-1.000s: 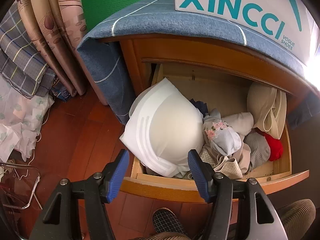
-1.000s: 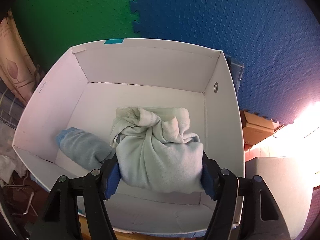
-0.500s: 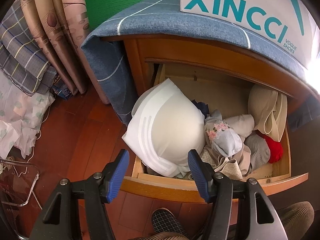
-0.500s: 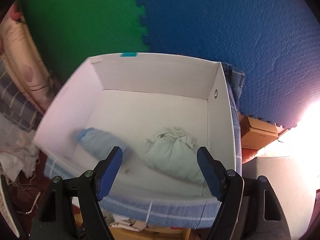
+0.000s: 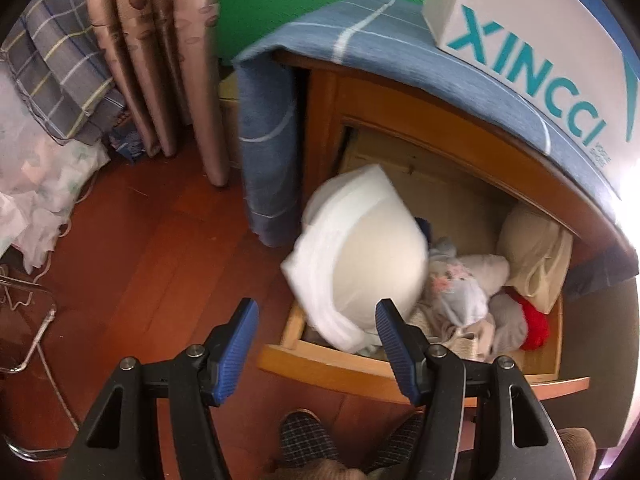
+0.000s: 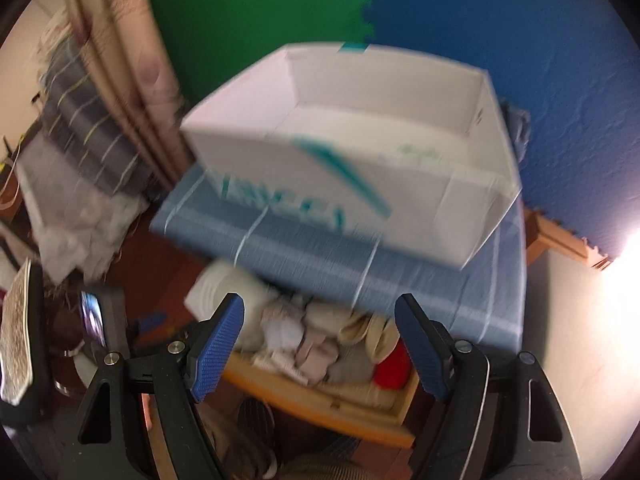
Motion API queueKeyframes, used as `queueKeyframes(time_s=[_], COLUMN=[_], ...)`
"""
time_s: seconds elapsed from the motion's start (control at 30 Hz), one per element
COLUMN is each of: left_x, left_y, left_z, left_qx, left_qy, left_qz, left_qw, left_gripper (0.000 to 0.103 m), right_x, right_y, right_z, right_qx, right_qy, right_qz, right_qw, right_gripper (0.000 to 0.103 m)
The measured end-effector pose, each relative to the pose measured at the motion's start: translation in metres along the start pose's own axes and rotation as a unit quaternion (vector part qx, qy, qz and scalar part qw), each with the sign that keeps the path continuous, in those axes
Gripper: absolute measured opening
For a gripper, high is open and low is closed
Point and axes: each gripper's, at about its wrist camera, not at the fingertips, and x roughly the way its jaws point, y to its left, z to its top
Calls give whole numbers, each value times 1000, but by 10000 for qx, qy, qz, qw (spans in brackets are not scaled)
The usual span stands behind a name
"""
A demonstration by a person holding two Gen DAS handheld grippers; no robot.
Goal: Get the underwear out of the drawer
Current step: 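Move the right gripper back down into the open drawer, then grasp the light blue sock with pink floral trim with the right gripper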
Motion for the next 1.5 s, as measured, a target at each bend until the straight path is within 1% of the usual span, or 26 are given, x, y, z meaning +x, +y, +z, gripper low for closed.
queueKeyframes(time_s=[0.23, 0.3, 0.37, 0.4, 0.43, 0.6, 0.67, 0.73, 0.87, 1.17, 1.23, 1.3, 1.33, 1.4, 1.5], left_x=[-5, -4, -1, 1, 3, 5, 7, 10, 14, 21, 23, 24, 25, 27, 29], left_y=[22, 24, 23, 22, 20, 20, 24, 30, 37, 28, 27, 28, 28, 29, 29], left_z=[3, 2, -1, -2, -2, -4, -4, -4, -5, -5, -5, -5, -5, -5, -4], left_qx=[-43, -28, 27, 55, 89, 69, -32, -150, -314, -84, -58, -58, -62, -71, -82], left_qy=[-53, -45, 5, 45, 95, 73, 121, 193, 277, 430, 471, 495, 518, 556, 614], left_qz=[67, 68, 15, -9, -34, -17, -46, -72, -146, -160, -183, -208, -227, -248, -292], left_qw=[10000, 10000, 10000, 10000, 9999, 9999, 9999, 9997, 9990, 9989, 9987, 9985, 9984, 9981, 9977], left_gripper=[63, 63, 63, 63, 63, 63, 63, 63, 63, 63, 63, 63, 63, 63, 63], right_x=[63, 89, 107, 118, 129, 168, 180, 193, 217, 259, 269, 277, 279, 279, 277], right_y=[21, 32, 40, 43, 47, 60, 65, 69, 74, 80, 80, 80, 79, 78, 73], right_z=[-40, -50, -57, -60, -61, -64, -63, -62, -60, -59, -59, -59, -59, -58, -54], right_qx=[-216, -396, -494, -539, -580, -821, -885, -1082, -1341, -1722, -1761, -1738, -1724, -1691, -1671], right_qy=[686, 905, 1029, 1095, 1139, 1345, 1414, 1473, 1630, 1898, 1996, 2084, 2105, 2116, 2082], right_qz=[179, 201, 149, 157, 156, 43, 27, -71, -132, -356, -387, -356, -341, -338, -335], right_qw=[9972, 9949, 9934, 9924, 9917, 9875, 9860, 9831, 9774, 9660, 9631, 9618, 9617, 9620, 9631], right_gripper=[75, 73, 72, 69, 69, 68, 67, 67, 67, 67, 63, 53, 51, 42, 32])
